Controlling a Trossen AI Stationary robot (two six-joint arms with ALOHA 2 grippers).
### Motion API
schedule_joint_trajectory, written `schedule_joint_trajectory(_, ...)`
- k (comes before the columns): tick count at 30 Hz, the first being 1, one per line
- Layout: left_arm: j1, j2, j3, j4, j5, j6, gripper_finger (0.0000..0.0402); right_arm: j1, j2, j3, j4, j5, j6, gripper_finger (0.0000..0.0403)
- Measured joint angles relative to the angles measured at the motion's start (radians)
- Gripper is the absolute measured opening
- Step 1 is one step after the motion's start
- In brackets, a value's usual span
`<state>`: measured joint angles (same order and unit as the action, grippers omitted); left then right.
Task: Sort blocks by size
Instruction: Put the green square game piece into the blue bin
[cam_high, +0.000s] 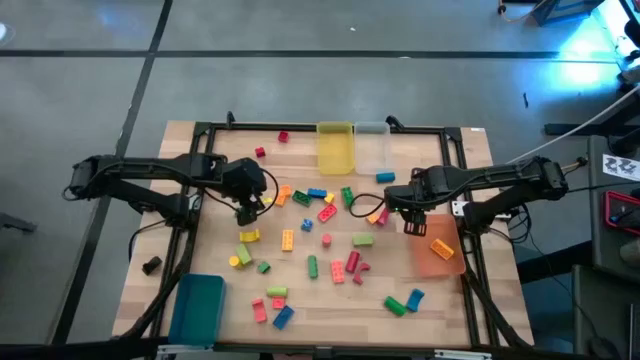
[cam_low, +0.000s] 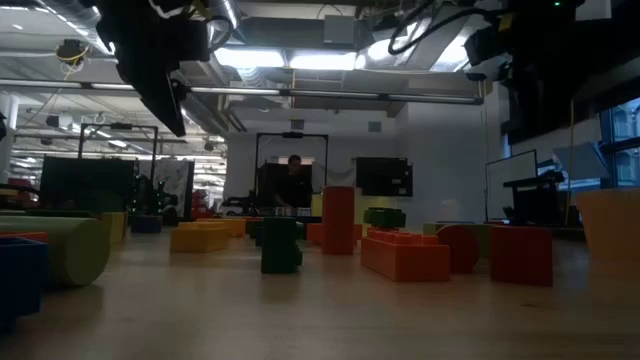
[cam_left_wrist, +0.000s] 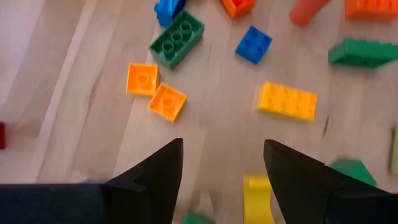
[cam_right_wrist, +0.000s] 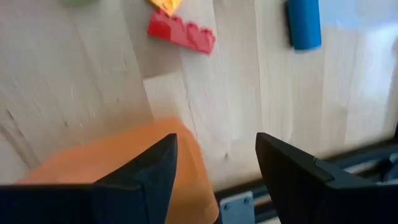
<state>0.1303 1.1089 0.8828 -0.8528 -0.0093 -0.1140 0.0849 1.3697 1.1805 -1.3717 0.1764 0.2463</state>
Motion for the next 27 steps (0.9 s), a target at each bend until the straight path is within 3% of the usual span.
schedule_joint_trajectory(4,0.0,0.047,0.069,-0.149,0.0,0.018,0.021,0.0,0.0,0.0,0.051,0.0,-0.044,0.022)
schedule_joint_trajectory(11,0.0,0.14,0.075,-0.373,0.0,0.05,0.021,0.0,0.0,0.0,0.108,0.0,-0.054,0.022)
schedule_joint_trajectory(20,0.0,0.276,0.075,-0.388,-0.01,0.219,0.021,0.0,0.0,0.0,0.137,0.0,-0.073,0.022)
schedule_joint_trajectory(27,0.0,0.359,0.075,-0.388,-0.013,0.236,0.021,0.0,0.0,0.0,0.145,0.0,-0.073,0.022)
